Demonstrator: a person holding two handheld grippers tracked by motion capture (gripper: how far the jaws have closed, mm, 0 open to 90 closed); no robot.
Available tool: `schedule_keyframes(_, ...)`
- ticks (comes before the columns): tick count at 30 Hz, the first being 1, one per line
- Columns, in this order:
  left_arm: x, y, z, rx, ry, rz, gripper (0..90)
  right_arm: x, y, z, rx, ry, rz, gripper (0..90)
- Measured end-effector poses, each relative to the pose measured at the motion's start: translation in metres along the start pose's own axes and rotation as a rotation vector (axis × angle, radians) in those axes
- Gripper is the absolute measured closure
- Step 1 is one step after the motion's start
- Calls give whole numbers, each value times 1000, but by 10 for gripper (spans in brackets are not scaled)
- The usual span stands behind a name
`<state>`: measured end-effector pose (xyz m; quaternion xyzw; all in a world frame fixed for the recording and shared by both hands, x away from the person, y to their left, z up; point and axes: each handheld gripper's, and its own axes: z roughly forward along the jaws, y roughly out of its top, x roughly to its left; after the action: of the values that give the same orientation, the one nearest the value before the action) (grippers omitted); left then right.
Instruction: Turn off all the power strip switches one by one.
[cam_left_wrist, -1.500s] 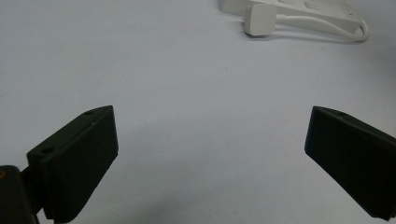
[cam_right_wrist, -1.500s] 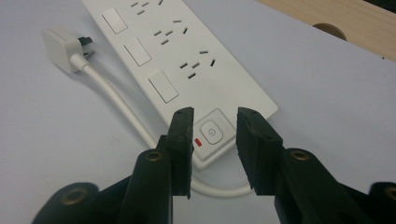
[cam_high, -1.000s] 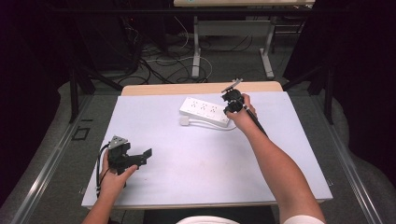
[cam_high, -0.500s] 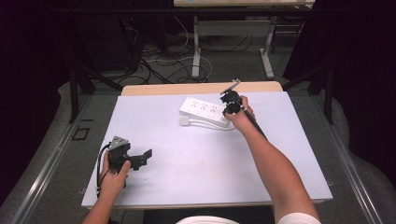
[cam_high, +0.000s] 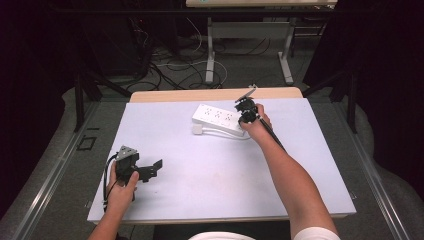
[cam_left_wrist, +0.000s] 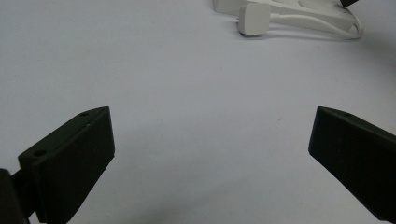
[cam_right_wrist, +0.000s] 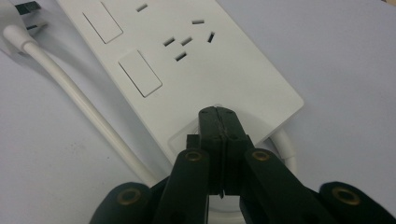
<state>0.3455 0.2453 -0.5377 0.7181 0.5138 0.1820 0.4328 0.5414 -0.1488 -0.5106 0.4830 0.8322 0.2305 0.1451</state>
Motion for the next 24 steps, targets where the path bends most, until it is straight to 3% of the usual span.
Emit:
schedule_keyframes(2,0,0,0,1,0,0,5,0,-1,1,-10,2,3,900)
schedule_keyframes(3,0,0,0,2,0,0,5,0,0,1,17,-5,10,900)
schedule_keyframes(4,0,-1,1,-5,2,-1,5,0,-1,2,-8,2,12,900)
schedule_keyframes(12,-1,-1,0,-7,-2,1,5,1,-2,3,-1,-14,3,900)
schedule_keyframes(24,-2,-1,0,0,-2,4,5,-1,-5,4,-23,-1,37,900)
